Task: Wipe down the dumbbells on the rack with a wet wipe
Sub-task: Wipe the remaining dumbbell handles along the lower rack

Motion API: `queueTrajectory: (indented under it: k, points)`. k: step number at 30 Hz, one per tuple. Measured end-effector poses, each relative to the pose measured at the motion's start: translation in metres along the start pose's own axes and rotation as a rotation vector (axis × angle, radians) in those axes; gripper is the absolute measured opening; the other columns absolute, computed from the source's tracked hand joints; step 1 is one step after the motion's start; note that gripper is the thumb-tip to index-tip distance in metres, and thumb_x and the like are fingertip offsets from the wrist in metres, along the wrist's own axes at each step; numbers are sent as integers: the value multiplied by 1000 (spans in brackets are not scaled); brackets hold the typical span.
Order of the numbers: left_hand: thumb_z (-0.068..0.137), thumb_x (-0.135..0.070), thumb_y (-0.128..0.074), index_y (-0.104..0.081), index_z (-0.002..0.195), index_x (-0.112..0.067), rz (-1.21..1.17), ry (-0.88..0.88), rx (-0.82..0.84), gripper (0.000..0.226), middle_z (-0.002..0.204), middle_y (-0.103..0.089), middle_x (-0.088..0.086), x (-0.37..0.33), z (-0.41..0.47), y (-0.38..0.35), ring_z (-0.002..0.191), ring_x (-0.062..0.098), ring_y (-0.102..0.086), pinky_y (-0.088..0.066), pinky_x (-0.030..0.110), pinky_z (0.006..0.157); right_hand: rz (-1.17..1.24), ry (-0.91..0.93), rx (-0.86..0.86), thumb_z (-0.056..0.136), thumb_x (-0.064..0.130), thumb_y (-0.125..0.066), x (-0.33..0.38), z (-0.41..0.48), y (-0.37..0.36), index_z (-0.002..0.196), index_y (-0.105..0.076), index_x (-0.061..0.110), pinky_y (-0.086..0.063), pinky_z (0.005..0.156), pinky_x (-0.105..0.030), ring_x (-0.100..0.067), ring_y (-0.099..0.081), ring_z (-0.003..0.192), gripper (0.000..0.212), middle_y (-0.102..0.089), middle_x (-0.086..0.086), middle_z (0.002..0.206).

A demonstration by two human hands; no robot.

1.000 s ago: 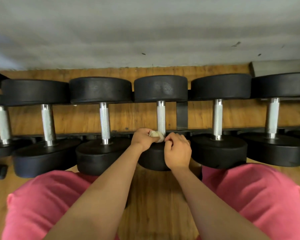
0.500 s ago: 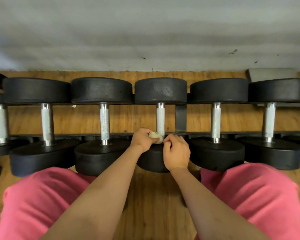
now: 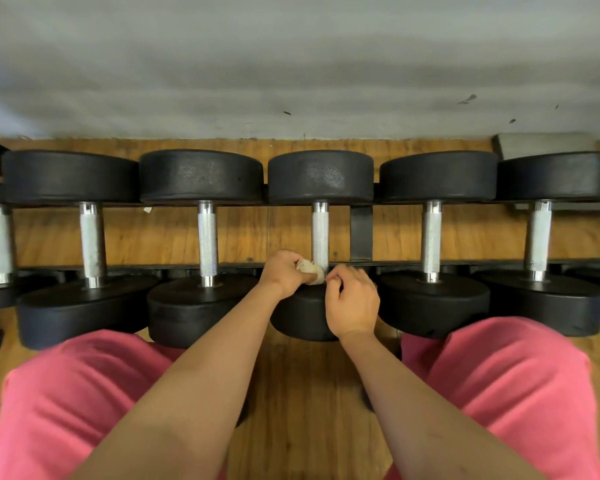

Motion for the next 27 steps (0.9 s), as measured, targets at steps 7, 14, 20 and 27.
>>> queueTrajectory:
  k: [7, 14, 20, 27]
  points:
    - [84, -17, -74, -61, 70, -16, 1, 3, 26, 19, 71, -59, -2, 2, 1, -1, 69, 9, -53, -38, 23, 60, -3, -8, 0, 83, 32, -23, -1, -1, 1, 77, -65, 14, -30, 67, -26, -17, -54, 73, 46, -62, 0, 74]
    - [88, -15, -69, -68, 86, -8, -164, 11, -56, 7, 93, -68, 10, 0, 5, 4, 92, 23, -63, -51, 37, 86, 34, -18, 3, 84, 33, -22, -2, -2, 0, 77, -64, 15, -32, 67, -27, -15, -53, 74, 46, -62, 1, 74]
    - [90, -10, -67, -67, 76, -11, -279, -21, -173, 14, 89, -69, 12, -3, 6, 9, 92, 28, -67, -57, 43, 86, 25, -23, 6, 84, 33, -23, -2, -1, -2, 78, -63, 16, -31, 66, -27, -15, -53, 74, 45, -61, 2, 74]
    - [92, -12, -64, -71, 96, -10, -491, -1, -387, 8, 99, -69, 6, -24, 23, 17, 99, 21, -67, -58, 37, 86, 22, -26, 20, 84, 35, -21, -3, -1, -2, 81, -65, 15, -32, 66, -26, -15, -54, 76, 48, -63, 1, 77]
Point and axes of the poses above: each hand's wrist, its own z-axis towards the middle knuckle, its own y-axis out of the back of the hand, x = y × z, the point moved 7 cm from there along z, towards the middle knuckle
